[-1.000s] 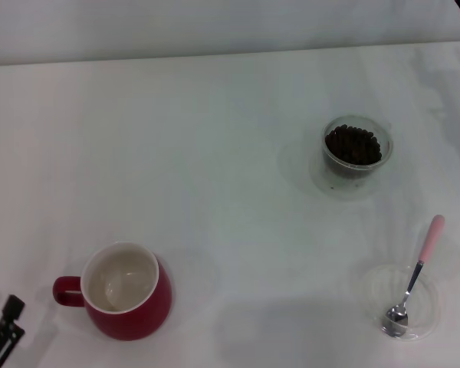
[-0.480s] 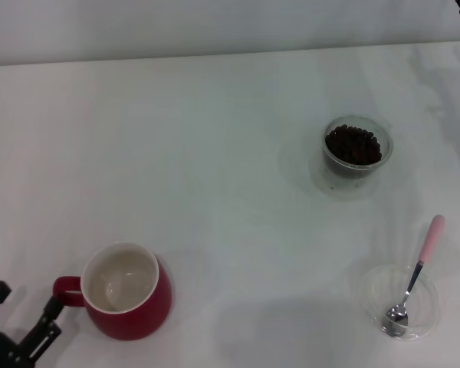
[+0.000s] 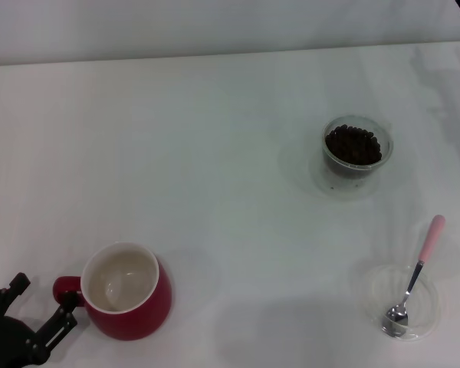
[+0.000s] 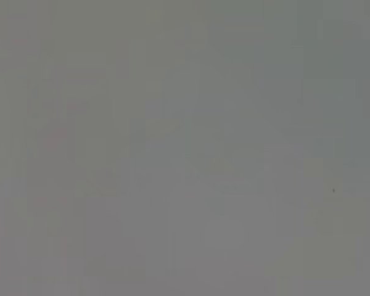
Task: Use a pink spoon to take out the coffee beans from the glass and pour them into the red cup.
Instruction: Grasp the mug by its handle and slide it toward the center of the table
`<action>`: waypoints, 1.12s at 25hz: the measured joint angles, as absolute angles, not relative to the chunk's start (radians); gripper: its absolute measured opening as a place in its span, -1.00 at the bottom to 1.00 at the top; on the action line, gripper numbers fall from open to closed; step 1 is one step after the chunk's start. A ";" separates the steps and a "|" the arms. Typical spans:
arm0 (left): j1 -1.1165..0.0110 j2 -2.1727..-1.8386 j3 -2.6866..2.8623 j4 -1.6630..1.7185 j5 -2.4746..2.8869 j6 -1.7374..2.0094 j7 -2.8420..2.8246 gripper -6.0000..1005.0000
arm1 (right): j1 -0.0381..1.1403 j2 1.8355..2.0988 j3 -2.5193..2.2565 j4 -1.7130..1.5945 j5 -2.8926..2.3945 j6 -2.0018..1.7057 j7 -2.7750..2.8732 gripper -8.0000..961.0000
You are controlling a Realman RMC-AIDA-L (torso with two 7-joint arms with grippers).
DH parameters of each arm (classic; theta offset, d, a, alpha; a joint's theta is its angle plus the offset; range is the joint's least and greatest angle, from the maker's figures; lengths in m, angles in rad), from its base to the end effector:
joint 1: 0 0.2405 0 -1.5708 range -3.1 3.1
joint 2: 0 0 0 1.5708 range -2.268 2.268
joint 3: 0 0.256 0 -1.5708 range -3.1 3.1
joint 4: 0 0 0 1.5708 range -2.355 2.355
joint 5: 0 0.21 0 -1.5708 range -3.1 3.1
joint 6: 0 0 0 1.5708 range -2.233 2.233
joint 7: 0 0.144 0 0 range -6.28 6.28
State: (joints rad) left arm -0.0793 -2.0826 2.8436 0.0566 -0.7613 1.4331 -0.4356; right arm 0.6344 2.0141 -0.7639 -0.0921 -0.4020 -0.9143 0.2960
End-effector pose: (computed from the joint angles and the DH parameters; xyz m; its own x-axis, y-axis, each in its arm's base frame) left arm -0.3666 0.1577 -0.0659 0.6197 0.2519 0.7433 0.7520 -0.4616 -0.4705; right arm 0.3441 0.4065 0.0658 0.6588 0.0234 -0.7520 -0.7499 0.1017 -0.6537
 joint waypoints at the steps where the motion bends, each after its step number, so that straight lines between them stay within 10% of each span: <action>1: -0.081 -2.083 2.843 0.057 -0.762 1.432 -0.436 0.77 | 0.635 2.014 -0.764 -0.092 -0.402 -0.914 0.296 0.67; 23: -0.173 -2.088 2.844 0.118 -0.743 1.323 -0.427 0.71 | 0.642 2.017 -0.764 -0.092 -0.402 -0.914 0.296 0.65; 28: -0.187 -2.089 2.844 0.143 -0.734 1.304 -0.420 0.43 | 0.644 2.017 -0.764 -0.092 -0.402 -0.914 0.296 0.65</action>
